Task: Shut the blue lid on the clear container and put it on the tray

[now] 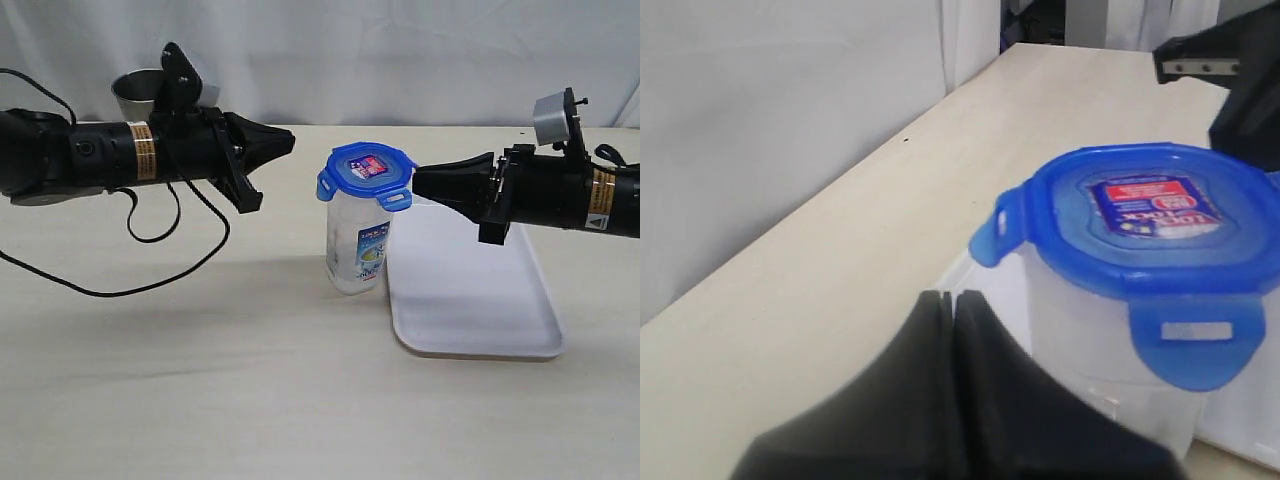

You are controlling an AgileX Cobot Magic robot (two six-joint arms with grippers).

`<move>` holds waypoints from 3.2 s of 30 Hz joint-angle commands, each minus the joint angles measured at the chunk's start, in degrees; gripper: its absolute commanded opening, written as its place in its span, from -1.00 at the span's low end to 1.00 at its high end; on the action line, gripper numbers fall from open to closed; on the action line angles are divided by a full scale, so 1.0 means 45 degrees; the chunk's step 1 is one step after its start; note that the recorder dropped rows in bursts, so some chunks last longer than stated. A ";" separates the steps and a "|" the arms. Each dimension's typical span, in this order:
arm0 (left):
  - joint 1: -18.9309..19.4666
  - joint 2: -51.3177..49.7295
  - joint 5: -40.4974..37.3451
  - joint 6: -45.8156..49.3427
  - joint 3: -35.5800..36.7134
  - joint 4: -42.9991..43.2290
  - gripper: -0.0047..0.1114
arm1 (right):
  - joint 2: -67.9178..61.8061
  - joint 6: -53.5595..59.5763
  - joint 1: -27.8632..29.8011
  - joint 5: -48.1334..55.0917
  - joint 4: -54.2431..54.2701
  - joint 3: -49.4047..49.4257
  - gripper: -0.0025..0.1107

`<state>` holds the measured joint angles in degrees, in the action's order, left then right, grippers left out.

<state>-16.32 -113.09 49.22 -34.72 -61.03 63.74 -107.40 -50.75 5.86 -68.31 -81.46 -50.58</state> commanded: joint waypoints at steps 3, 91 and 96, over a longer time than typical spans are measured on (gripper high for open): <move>0.0371 0.0289 0.0472 -0.1028 -0.0086 0.0772 -0.92 | 0.0299 -0.0376 0.0002 0.0106 -0.0285 0.0159 -0.88; -0.0610 -0.0288 -0.2178 -0.0008 0.0072 0.0703 -0.92 | 0.2320 -0.0331 -0.3522 0.5795 0.2882 0.0200 -0.88; -0.0610 -0.0288 -0.2155 -0.0331 0.0072 0.1175 -0.92 | 0.1854 -0.0331 -0.3564 0.6201 0.2883 0.0124 -0.88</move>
<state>-19.20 -114.31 39.36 -35.70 -60.81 68.96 -98.58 -52.96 -10.08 -41.21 -68.69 -49.83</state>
